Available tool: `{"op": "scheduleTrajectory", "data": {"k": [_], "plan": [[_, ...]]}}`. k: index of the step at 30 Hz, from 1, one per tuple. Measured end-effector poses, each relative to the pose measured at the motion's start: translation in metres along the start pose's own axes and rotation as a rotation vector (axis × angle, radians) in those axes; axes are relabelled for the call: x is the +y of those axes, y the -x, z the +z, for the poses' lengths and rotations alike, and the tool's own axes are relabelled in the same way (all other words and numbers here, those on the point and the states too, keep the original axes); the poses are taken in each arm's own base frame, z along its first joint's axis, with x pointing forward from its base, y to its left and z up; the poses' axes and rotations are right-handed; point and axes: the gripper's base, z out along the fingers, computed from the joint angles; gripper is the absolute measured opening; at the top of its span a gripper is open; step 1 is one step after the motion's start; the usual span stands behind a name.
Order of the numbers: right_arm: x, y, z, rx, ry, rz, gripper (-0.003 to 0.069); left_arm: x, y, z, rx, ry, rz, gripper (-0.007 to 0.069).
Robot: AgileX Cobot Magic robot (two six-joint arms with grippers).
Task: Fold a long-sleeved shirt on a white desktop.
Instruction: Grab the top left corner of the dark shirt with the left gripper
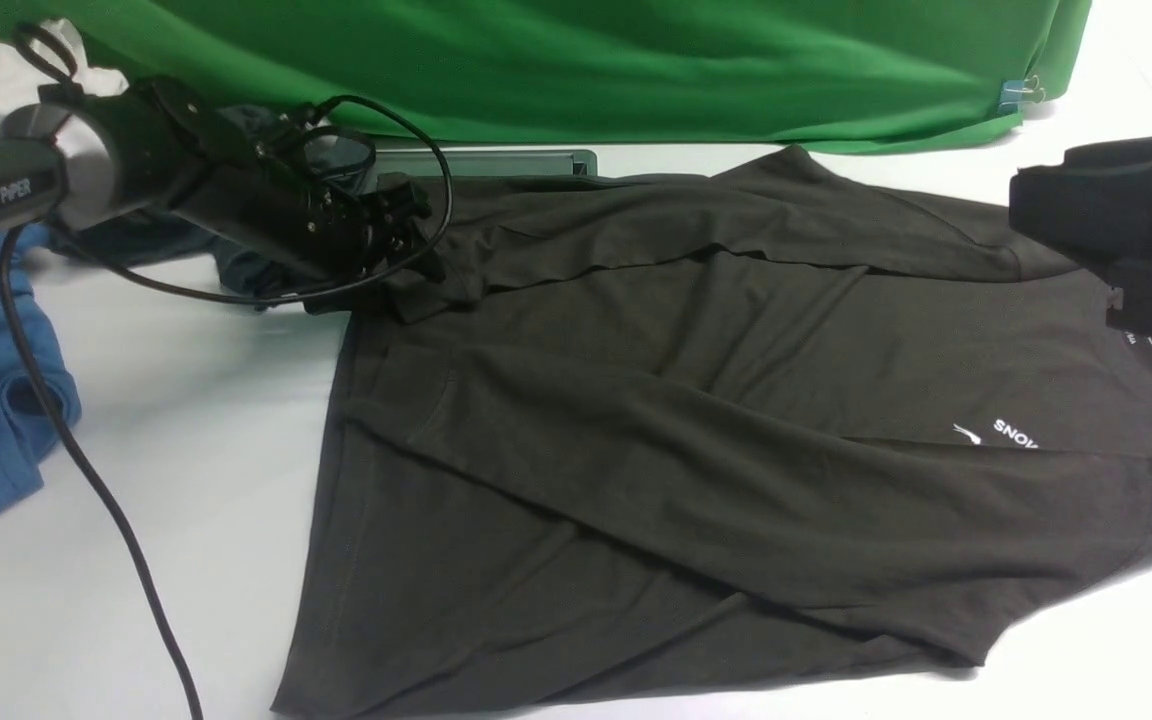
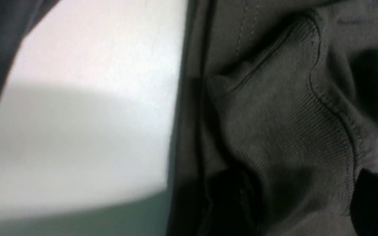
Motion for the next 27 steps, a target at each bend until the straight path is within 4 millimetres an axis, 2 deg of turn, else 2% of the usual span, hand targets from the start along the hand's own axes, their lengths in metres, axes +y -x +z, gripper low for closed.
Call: {"op": "scheduleTrajectory", "data": {"k": [14,17,22,24,27], "plan": [[-0.0012,0.0000,0.0000,0.001,-0.013,-0.022,0.0262,0.0004,0.0017,0.0031,-0.023,-0.014,0.019,0.0378],[-0.0013,0.0000,0.0000,0.000,-0.014,-0.024,0.0262,0.0004,0.0017,0.0031,-0.023,-0.014,0.019,0.0310],[-0.0013,0.0000,0.0000,0.001,-0.015,-0.024,0.0262,0.0008,0.0019,0.0030,-0.024,-0.014,0.015,0.0106],[-0.0014,-0.0001,0.0000,0.001,-0.015,-0.025,0.0262,0.0012,0.0020,0.0028,-0.024,-0.013,0.014,0.0047],[-0.0014,0.0000,0.0000,0.000,-0.016,-0.026,0.0262,0.0015,0.0022,0.0026,-0.025,-0.013,0.016,0.0029]]}}
